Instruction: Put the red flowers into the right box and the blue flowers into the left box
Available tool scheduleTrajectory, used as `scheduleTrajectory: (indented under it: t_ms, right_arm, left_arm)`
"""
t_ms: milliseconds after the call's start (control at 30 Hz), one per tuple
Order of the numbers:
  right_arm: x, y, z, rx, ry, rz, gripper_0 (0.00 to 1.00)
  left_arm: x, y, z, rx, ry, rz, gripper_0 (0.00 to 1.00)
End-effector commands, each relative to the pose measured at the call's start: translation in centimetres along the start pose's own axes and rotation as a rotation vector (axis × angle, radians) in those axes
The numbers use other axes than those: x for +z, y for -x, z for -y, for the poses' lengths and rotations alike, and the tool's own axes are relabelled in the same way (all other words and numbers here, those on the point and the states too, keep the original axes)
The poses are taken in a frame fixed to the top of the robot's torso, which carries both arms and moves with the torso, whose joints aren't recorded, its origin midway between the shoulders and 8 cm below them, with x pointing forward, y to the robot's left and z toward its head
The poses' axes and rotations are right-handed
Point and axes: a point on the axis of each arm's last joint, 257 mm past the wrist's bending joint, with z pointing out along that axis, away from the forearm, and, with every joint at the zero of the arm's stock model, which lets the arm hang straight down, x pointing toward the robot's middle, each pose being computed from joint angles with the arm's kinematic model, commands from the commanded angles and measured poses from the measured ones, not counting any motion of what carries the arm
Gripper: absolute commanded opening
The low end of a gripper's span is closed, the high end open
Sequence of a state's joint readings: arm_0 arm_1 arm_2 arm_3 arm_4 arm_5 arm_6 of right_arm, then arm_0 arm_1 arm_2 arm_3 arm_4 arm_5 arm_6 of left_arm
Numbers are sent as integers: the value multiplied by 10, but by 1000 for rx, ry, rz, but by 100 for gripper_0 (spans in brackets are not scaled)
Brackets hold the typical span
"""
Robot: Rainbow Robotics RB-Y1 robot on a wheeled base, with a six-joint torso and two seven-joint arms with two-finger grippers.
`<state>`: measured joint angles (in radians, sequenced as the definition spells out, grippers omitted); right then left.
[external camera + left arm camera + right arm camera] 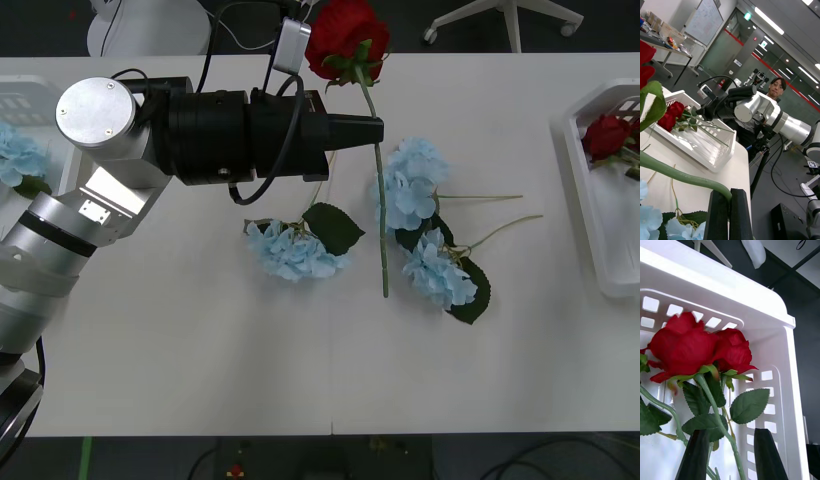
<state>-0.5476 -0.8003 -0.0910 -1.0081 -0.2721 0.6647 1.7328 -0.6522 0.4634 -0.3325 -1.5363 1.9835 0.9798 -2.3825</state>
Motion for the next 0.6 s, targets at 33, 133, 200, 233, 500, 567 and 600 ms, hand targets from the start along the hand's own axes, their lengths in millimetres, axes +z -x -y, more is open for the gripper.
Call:
scheduleTrajectory:
  t_ms: [33,133,200,233,500,567,600]
  right_arm:
    - [-9,46,4,46,29,48,38]
    - [-16,58,7,106,81,37,47]
    - [-25,70,1,151,143,39,50]
    - [-28,73,-3,159,165,39,51]
    - [-94,92,-65,205,514,-29,62]
    - [-117,89,-88,222,631,-47,66]
    - [-127,88,-97,241,685,-53,68]
  left_arm:
    - [16,27,24,141,-53,20,0]
    - [16,27,24,141,-53,20,0]
    - [16,27,24,141,-53,20,0]
    - [16,27,24,141,-53,20,0]
    - [16,27,24,141,-53,20,0]
    - [16,27,24,141,-53,20,0]
    - [16,27,24,141,-53,20,0]
